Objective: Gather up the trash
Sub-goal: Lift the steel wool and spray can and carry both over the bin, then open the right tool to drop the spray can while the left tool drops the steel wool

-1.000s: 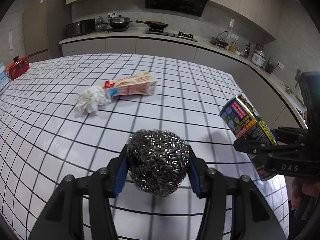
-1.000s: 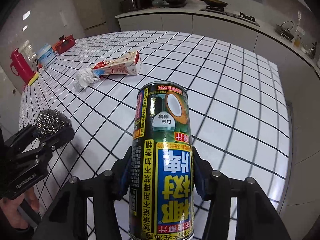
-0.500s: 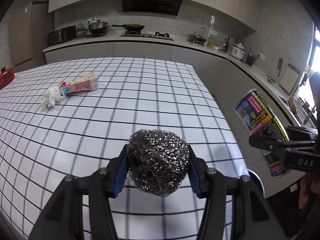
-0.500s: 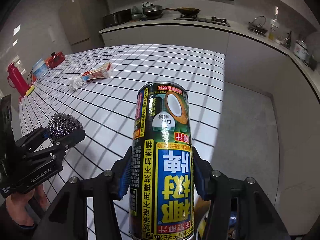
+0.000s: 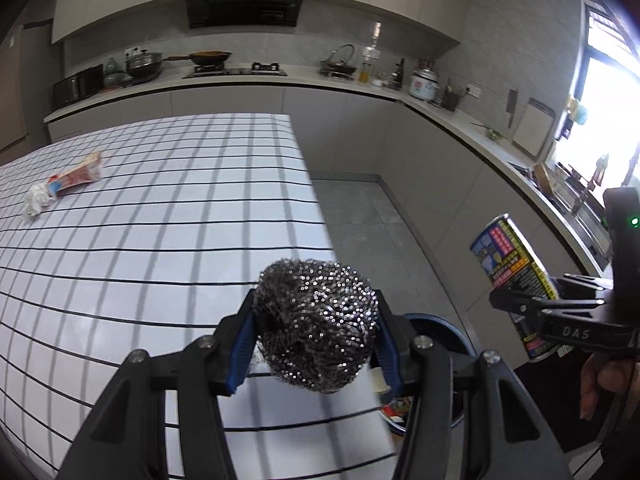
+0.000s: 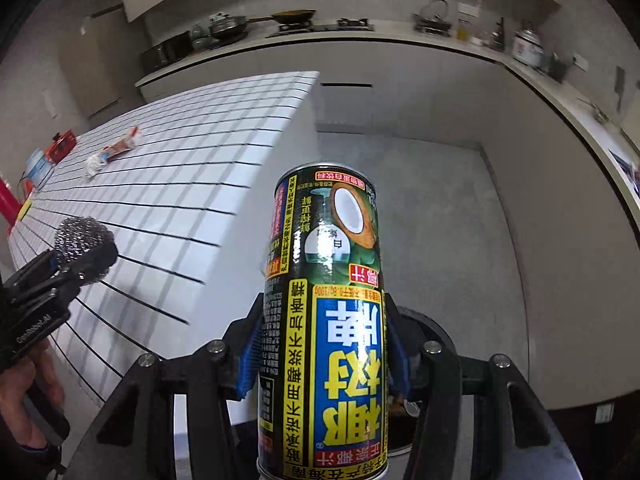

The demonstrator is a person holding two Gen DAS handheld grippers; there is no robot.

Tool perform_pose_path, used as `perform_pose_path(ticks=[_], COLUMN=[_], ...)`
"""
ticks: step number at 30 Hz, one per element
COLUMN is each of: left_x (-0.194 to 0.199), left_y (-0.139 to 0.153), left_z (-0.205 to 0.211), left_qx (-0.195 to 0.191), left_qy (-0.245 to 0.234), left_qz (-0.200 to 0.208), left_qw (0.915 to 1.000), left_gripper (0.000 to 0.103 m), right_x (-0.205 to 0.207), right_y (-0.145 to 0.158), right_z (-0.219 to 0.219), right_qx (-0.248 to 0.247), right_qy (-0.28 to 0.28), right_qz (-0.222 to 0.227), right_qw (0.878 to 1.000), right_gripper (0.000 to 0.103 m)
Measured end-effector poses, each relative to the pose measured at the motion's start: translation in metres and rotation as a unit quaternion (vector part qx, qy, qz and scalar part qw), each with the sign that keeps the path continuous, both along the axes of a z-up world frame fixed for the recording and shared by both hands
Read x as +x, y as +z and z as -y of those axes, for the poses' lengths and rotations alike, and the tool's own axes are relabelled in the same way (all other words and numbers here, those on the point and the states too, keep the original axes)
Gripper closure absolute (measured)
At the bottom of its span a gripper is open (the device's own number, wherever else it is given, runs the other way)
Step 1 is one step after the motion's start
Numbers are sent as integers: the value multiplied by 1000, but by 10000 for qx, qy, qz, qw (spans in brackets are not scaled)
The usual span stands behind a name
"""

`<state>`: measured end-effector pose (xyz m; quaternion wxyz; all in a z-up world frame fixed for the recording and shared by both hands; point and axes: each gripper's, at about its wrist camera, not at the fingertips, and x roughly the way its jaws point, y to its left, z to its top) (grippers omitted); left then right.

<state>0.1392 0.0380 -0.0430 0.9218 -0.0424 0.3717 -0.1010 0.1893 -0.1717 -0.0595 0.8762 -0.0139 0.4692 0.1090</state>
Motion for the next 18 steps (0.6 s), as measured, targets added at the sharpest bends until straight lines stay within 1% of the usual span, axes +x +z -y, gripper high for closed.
perform_pose_path(ticks=[4, 6, 8, 10, 11, 12, 13, 14, 18], left_x=[-4, -6, -6, -6, -6, -5, -4, -5, -3], left_y=[-5, -8, -13, -18, -20, -23, -26, -29, -48], left_z=[35, 46, 57, 63, 66, 68, 70, 76, 93], left_qx=[-44, -59, -61, -35, -15, -7, -5, 6, 40], left_qy=[-265, -347, -407, -441, -444, -445, -442, -435, -417], left_qz=[-18, -34, -86, -125, -138, -167, -199, -212, -296], left_qw=[9996, 9994, 9991, 9989, 9989, 9989, 9988, 9988, 9987], left_gripper=[49, 49, 49, 49, 49, 49, 49, 49, 49], right_x=[-12, -17, -18, -15, -14, -15, -16, -17, -18], right_y=[-21, -33, -46, -58, -63, -65, -66, -67, -71], right_z=[35, 49, 62, 74, 78, 83, 88, 94, 110], right_qx=[18, 45, 188, 439, 427, 374, 417, 507, 534], right_qy=[-253, -345, -430, -447, -522, -625, -671, -705, -896], right_qz=[-171, -275, -358, -454, -525, -465, -400, -418, -388], right_qw=[9995, 9990, 9983, 9970, 9963, 9963, 9961, 9953, 9938], right_gripper=[48, 48, 48, 47, 42, 28, 24, 24, 24])
